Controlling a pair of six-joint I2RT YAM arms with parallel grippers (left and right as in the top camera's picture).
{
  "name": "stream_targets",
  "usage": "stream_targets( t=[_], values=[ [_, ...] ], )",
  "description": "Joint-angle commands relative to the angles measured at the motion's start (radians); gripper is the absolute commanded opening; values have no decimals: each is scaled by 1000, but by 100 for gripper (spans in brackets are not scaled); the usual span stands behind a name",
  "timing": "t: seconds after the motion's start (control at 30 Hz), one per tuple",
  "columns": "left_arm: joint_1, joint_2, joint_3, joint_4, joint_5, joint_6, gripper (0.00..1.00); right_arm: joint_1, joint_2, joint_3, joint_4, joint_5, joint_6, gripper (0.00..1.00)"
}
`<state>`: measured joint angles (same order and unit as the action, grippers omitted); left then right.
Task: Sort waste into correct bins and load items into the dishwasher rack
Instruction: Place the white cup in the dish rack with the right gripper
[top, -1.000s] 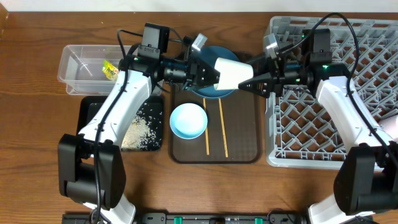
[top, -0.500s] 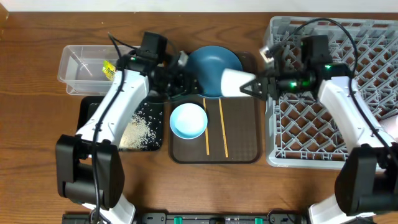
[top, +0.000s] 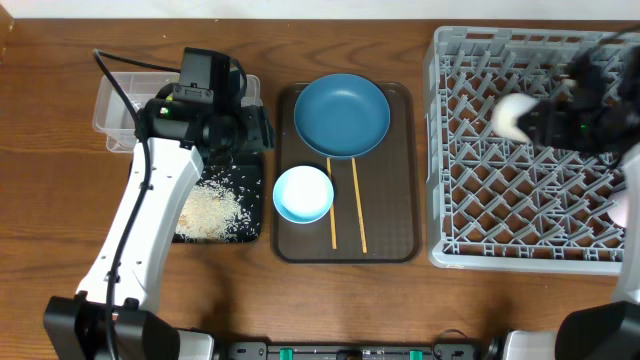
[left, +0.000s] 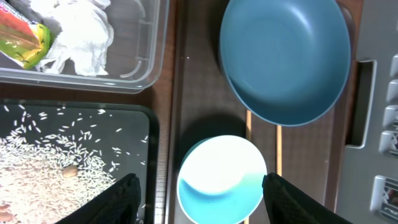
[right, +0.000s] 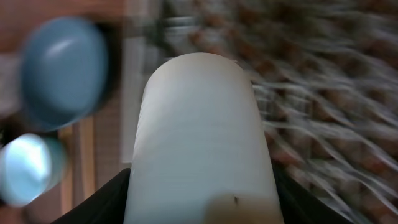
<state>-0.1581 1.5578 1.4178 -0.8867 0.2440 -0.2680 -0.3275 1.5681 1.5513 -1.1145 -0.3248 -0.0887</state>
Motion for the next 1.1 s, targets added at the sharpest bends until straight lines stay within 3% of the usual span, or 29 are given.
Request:
stream_targets(
  t=[0.0,0.23,0.67,0.7,0.73,0.8,0.83,1.07],
  values=[
    [1,4,2,-3,-32,13,66,-66,10,9,-28,248,107,1],
    [1,4,2,-3,-32,13,66,-171,52,9,-14,438,172,1],
    [1,4,2,-3,-32,13,66,-242,205,9,5,435,182,4],
    [1,4,2,-3,-32,13,66,-241,214,9,9,431,182,11],
    [0,4,2,-3,-32,13,66,-242,221,9,14,423,182,26],
    [0,4,2,-3,-32,13,69,-241,229,9,23,408,181,79],
    [0,4,2,-3,-32,13,70,-241,229,9,23,395,182,96],
    [0,4,2,-11,-32,13,71,-241,220,14,19,235,178,99]
  ],
)
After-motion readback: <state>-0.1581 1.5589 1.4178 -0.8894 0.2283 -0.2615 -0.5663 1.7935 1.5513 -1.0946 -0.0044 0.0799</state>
